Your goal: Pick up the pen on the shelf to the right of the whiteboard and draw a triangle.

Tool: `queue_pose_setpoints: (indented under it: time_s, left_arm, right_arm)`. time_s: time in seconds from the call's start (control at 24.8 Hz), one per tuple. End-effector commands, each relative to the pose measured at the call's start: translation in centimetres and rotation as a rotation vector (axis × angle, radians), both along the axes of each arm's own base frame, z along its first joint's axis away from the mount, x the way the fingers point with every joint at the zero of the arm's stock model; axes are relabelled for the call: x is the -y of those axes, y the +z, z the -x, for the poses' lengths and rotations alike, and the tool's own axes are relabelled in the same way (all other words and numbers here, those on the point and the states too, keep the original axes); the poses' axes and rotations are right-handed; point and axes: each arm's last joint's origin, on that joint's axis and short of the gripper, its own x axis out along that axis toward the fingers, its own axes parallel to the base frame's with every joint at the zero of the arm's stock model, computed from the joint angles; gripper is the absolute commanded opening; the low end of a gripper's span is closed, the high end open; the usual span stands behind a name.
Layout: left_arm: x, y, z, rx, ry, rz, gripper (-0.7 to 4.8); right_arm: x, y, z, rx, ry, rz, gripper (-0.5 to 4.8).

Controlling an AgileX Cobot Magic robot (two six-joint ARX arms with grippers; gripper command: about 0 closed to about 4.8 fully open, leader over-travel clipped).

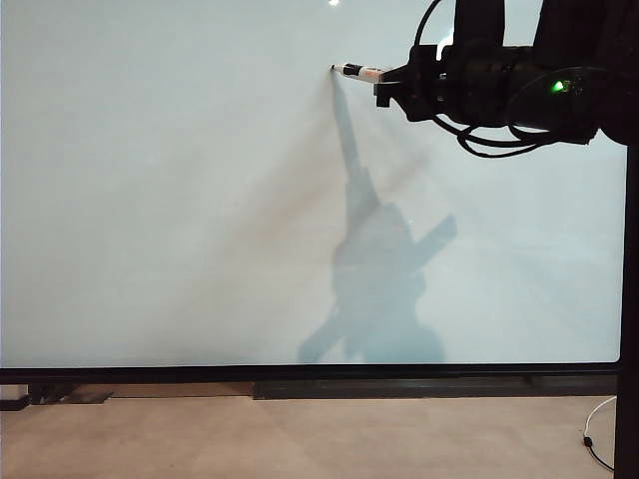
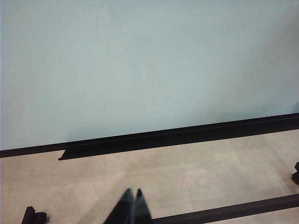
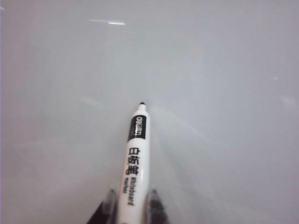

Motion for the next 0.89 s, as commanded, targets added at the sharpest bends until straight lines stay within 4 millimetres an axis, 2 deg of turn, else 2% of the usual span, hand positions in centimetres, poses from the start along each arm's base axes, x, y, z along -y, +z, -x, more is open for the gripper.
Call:
queue_pose_setpoints:
  time_s: [0.04,0.89]
  left_arm:
    - [0.01,0.08,0.02,0.000,-0.004,0.000,-0.05]
    - [0.01,0.08,0.02,0.000,-0.004,0.000,-0.05]
  right_arm:
    - [-0.04,0.34,0.03,0.013,0.003,-0.007,-0.06]
    - [-0.11,0.23,0.04,-0.018,0.041,-0.026,-0.06]
